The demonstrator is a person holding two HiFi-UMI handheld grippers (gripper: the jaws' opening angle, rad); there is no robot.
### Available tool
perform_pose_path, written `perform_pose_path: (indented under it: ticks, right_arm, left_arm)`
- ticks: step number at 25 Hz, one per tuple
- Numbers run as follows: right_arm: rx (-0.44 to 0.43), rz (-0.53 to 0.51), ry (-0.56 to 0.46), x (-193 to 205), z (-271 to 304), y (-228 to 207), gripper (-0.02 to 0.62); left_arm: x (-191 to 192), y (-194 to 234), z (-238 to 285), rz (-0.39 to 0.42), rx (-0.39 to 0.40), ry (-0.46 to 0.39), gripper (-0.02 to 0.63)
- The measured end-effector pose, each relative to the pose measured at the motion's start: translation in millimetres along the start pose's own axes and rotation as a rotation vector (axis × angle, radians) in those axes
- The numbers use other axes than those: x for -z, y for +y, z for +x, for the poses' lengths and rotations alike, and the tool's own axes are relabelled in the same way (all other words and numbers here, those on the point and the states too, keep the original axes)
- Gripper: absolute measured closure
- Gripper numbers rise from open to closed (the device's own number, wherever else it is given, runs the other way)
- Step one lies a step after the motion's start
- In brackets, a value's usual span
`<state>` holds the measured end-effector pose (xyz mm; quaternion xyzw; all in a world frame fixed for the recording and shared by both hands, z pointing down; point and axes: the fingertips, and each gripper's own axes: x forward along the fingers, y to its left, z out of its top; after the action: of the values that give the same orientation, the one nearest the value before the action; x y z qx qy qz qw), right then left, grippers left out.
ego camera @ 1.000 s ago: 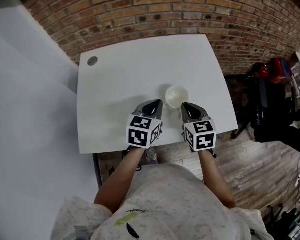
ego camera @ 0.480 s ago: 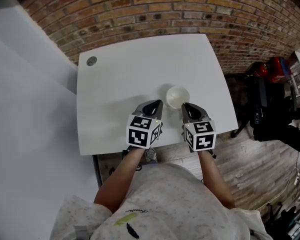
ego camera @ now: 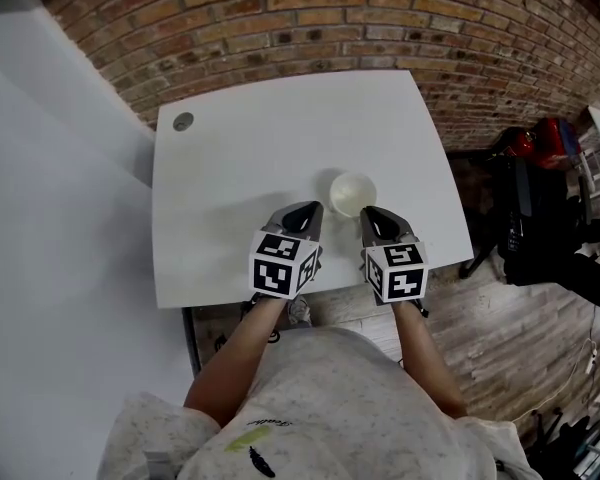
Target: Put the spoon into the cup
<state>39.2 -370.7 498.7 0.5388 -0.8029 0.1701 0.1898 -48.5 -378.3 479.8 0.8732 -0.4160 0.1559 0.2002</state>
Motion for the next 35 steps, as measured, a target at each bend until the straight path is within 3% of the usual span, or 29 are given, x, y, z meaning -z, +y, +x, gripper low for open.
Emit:
perform_pose_path:
  ticks: [24, 35]
  right_arm:
    - [-0.07, -0.021, -0.102, -11, -64, 0, 0.551]
    - [-0.111, -0.036, -0.159, -14, -107, 2, 0.584]
  left_arm:
    - [11, -49, -34, -0.001, -0.065, -0.046, 0.614]
    - [14, -72, -54, 0.0, -0.103, -0.079, 0.614]
